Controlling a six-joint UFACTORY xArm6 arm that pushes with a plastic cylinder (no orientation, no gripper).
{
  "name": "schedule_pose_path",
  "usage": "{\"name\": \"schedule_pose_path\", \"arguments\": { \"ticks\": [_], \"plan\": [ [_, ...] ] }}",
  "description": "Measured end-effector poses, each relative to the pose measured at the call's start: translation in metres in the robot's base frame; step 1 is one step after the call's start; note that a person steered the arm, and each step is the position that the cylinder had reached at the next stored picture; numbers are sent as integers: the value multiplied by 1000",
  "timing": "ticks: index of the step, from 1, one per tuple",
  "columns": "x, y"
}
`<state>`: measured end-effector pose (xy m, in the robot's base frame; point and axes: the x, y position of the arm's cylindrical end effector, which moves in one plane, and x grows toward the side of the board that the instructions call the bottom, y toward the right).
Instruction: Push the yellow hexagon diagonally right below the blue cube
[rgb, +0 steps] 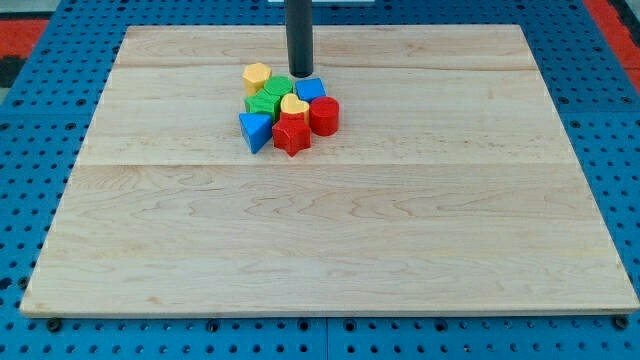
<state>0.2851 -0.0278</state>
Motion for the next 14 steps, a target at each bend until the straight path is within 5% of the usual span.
{"name": "schedule_pose_path", "arguments": {
  "ticks": [2,4,5,6,8,10,12,13,14],
  "plan": [
    [1,17],
    [-36,-98],
    [-16,-163],
    [48,-146],
    [-9,44],
    [29,-9],
    [16,84],
    [28,60],
    [41,107]
  ]
}}
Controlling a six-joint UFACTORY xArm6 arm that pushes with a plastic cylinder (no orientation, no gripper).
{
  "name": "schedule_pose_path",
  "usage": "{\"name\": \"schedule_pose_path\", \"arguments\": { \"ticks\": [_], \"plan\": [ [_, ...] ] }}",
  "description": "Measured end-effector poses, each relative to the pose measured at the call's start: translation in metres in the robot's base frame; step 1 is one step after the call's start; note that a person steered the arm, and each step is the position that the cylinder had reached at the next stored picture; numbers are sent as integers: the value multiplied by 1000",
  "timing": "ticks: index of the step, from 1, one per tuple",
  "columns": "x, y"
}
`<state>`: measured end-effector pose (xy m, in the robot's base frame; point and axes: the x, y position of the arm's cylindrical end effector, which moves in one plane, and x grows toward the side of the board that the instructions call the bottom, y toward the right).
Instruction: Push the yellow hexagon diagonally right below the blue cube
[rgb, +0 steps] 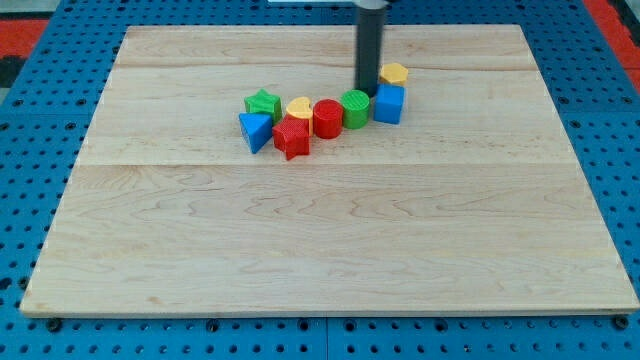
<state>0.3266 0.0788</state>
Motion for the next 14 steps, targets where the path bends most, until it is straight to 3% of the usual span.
{"name": "schedule_pose_path", "arguments": {
  "ticks": [1,2,5,7,8,11,12,13,14],
  "plan": [
    [-2,47],
    [-50,48],
    [-82,67],
    [-8,134],
    [58,134],
    [138,-13],
    [116,-35],
    [105,71],
    [20,186]
  ]
}}
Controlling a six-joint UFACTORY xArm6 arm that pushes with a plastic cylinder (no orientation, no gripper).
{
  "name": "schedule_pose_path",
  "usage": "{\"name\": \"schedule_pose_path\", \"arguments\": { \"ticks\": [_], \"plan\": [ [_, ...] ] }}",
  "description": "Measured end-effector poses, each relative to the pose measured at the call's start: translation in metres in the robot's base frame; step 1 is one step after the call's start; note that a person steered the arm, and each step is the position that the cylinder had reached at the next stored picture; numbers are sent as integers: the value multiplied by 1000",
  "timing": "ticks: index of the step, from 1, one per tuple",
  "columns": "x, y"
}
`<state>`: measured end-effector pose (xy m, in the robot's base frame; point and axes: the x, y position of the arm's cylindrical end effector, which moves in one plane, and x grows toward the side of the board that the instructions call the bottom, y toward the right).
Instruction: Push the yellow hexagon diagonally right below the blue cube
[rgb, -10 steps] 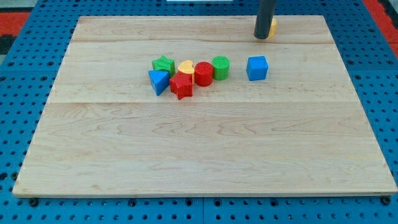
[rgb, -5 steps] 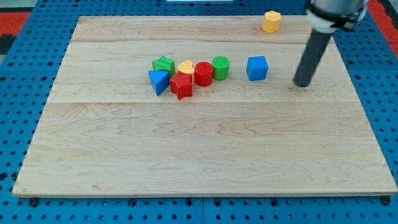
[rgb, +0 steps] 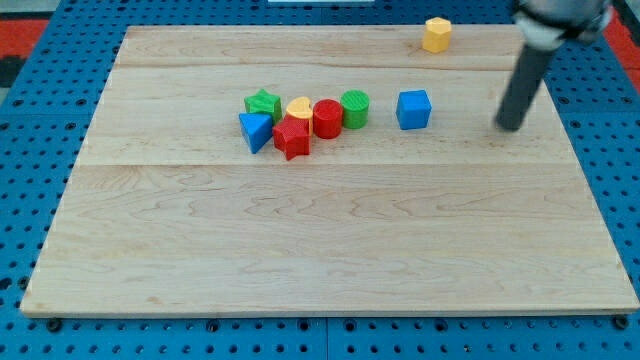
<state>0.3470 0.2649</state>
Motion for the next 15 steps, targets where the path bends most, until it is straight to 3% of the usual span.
{"name": "schedule_pose_path", "arguments": {
  "ticks": [1,2,3,4,5,6,7,8,9,11,13,14,15],
  "plan": [
    [-119,38],
    [-156,-10],
    [-155,-32],
    [-155,-129],
    [-142,-153],
    [-98,-120],
    [-27,-84],
    [-73,-83],
    [-81,-127],
    [55,-100],
    [149,-65],
    [116,-64],
    [136,-93]
  ]
}}
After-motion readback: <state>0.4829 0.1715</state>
